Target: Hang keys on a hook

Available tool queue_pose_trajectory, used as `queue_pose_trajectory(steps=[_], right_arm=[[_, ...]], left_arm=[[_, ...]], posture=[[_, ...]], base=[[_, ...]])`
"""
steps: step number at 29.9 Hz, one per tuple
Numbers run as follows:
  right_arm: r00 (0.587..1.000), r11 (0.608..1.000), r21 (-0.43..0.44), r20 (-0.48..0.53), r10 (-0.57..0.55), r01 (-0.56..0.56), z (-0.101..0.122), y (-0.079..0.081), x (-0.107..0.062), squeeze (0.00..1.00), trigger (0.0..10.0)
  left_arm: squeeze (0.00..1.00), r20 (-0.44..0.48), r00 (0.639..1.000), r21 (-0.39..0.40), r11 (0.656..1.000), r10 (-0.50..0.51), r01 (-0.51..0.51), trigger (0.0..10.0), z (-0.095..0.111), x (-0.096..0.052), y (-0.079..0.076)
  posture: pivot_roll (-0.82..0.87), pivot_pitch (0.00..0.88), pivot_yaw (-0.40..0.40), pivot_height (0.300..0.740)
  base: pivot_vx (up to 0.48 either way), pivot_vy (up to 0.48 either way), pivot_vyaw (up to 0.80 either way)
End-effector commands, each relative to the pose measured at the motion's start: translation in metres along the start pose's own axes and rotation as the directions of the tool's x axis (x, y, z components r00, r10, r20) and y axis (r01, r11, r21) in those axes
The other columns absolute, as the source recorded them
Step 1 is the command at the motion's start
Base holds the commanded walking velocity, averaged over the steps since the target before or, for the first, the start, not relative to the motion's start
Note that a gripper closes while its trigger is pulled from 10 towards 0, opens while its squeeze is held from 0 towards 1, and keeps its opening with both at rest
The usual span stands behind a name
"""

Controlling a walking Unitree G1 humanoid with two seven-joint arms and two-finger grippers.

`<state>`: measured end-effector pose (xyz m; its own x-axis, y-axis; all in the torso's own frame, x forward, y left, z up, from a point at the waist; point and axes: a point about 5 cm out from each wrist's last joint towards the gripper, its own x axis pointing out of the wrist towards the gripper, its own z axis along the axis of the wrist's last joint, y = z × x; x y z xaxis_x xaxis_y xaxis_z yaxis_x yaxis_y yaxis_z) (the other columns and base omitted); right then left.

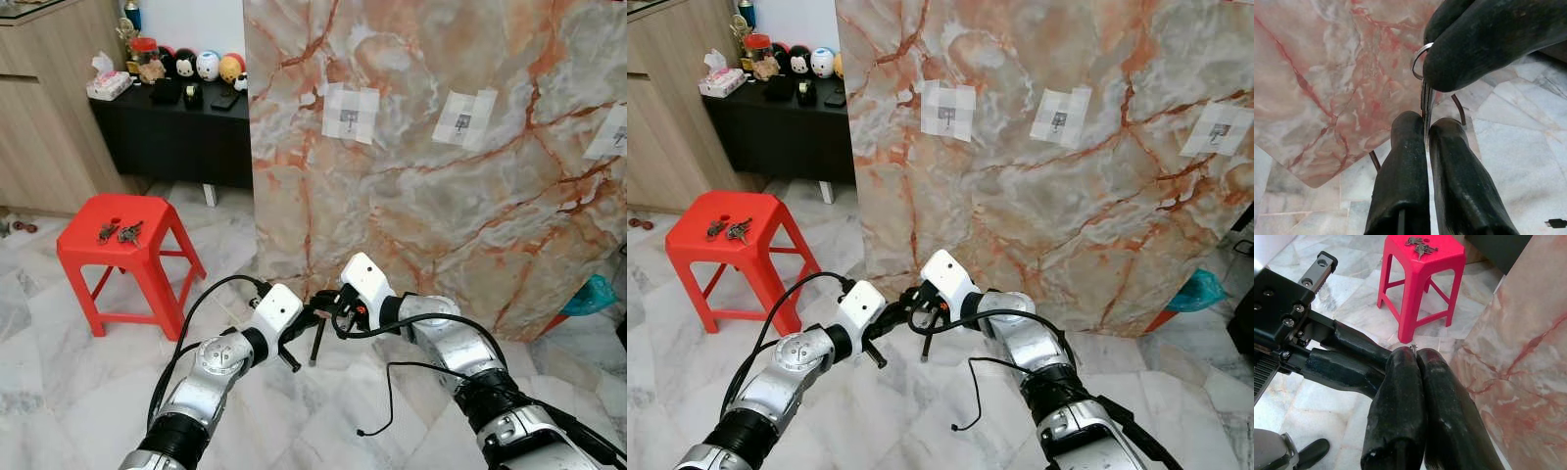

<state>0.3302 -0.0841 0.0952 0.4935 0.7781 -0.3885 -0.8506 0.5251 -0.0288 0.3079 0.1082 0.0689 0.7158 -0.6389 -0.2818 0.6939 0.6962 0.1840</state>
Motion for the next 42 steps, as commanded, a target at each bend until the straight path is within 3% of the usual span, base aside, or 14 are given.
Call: queue_pose_trajectory(steps=[1, 2, 3, 4, 5, 23, 30, 42], right_arm=[[1.000, 1.000, 0.004, 0.014, -0.007, 0.007, 0.006, -0.003, -0.001, 0.00, 10.0], [1.000, 1.000, 0.003, 0.014, -0.007, 0.007, 0.006, -0.003, -0.001, 0.00, 10.0], [1.000, 1.000, 0.002, 0.014, -0.007, 0.007, 0.006, -0.003, -0.001, 0.00, 10.0], [1.000, 1.000, 0.001, 0.013, -0.008, 0.007, 0.006, -0.003, -0.001, 0.00, 10.0], [1.000, 1.000, 0.000, 0.013, -0.008, 0.008, 0.006, -0.003, -0.001, 0.00, 10.0], [1.000, 1.000, 0.013, -0.002, -0.029, 0.029, 0.002, -0.007, -0.003, 0.00, 10.0], [0.992, 0.984, 0.124, -0.040, -0.123, 0.127, -0.013, -0.020, -0.013, 0.00, 10.0], [0.985, 0.955, 0.244, -0.020, -0.170, 0.170, -0.020, -0.028, -0.019, 0.00, 10.0]], left_arm=[[0.00, 0.015, 1.000, 0.005, 1.000, 0.006, -0.006, 10.0, 0.004, 0.003, 0.002], [0.00, 0.016, 1.000, 0.003, 1.000, 0.006, -0.006, 7.8, 0.004, 0.003, 0.002], [0.00, 0.016, 1.000, 0.002, 1.000, 0.007, -0.007, 7.8, 0.004, 0.003, 0.002], [0.00, 0.017, 1.000, -0.001, 1.000, 0.007, -0.007, 0.9, 0.004, 0.003, 0.002], [0.00, 0.018, 1.000, -0.002, 1.000, 0.008, -0.008, 0.0, 0.004, 0.003, 0.002], [0.00, 0.028, 1.000, 0.003, 1.000, 0.008, -0.008, 0.0, 0.005, 0.000, 0.003], [0.00, 0.019, 1.000, 0.031, 0.999, -0.021, 0.021, 0.0, 0.002, -0.011, 0.004], [0.00, 0.013, 0.999, 0.045, 0.998, -0.036, 0.035, 0.0, -0.001, -0.016, 0.004]], posture=[[0.02, 0.000, -0.112, 0.740], [0.02, 0.000, -0.113, 0.740], [0.02, 0.000, -0.113, 0.740], [0.03, 0.000, -0.114, 0.740], [0.03, 0.000, -0.115, 0.740], [0.03, 0.000, -0.114, 0.740], [0.03, 0.000, -0.113, 0.740], [0.03, 0.000, -0.113, 0.740]], base=[[0.000, 0.000, 0.00], [0.000, 0.000, 0.00], [0.000, 0.000, 0.00], [0.000, 0.000, 0.00], [0.000, 0.000, 0.00], [0.000, 0.000, 0.00], [0.000, 0.000, 0.00], [0.000, 0.000, 0.00]])
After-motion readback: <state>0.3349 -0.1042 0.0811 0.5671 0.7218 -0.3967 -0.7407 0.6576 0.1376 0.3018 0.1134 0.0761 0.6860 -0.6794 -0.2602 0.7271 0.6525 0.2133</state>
